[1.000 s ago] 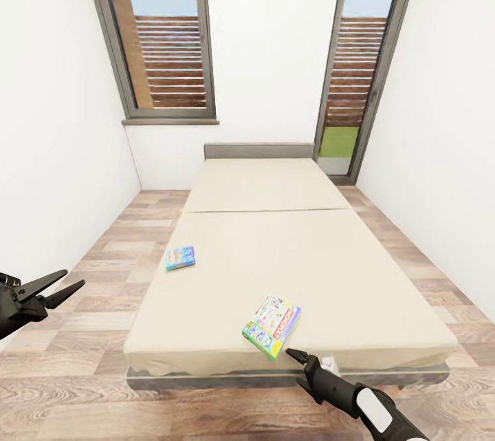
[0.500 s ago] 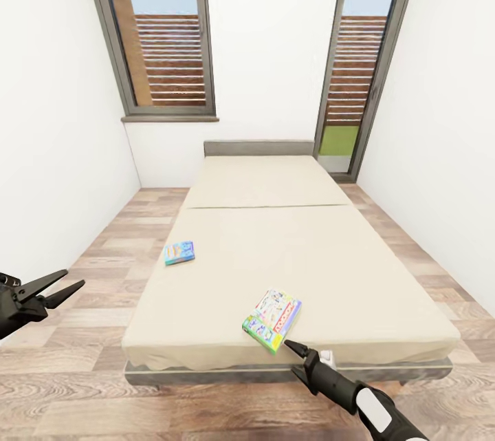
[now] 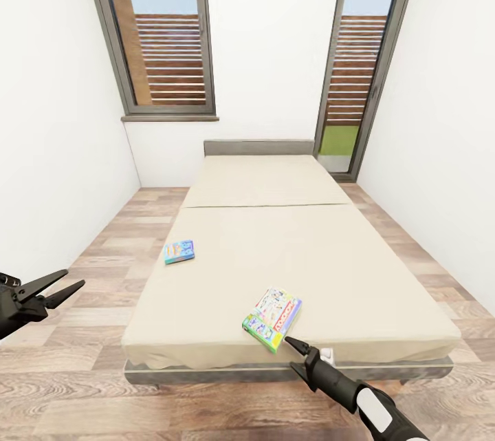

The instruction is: Put all the toys in the child's room - the three board games (two on the bed and one on the table), the two jigsaw puzzles on the table, and the tennis ball on the table - inside the toy box on the table in the child's room.

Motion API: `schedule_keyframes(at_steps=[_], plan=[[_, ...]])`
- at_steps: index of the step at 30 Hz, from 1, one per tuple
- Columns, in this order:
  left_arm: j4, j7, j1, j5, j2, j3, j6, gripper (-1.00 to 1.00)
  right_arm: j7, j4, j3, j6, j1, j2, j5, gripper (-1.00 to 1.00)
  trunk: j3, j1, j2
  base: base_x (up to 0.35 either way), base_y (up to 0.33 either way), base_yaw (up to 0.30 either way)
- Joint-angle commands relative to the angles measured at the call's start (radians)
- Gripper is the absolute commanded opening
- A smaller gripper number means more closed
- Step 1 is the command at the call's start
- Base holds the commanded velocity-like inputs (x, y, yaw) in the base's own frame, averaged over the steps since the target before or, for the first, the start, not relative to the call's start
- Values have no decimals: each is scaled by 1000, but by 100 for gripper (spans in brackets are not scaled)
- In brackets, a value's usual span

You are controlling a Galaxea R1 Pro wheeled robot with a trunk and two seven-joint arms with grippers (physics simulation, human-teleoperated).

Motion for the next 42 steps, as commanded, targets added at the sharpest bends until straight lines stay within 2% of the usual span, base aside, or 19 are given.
schedule_keyframes(at_steps=[1,20,29,42], plan=[[0,-3,-1,-1,0,0,4,100,1,0,-3,7,-1,0,-3,100,-1,0,0,0,0,0],[0,-2,-1,-1,0,0,4,100,3,0,-9,11,-1,0,-8,100,-1,0,0,55,5,0],[0,-2,-1,-1,0,0,4,100,16,0,-54,12,-1,-5,-21,100,-1,0,0,1,0,0],[0,-3,-1,-1,0,0,4,100,20,1,-61,11,-1,-5,-21,100,-1,0,0,0,0,0]])
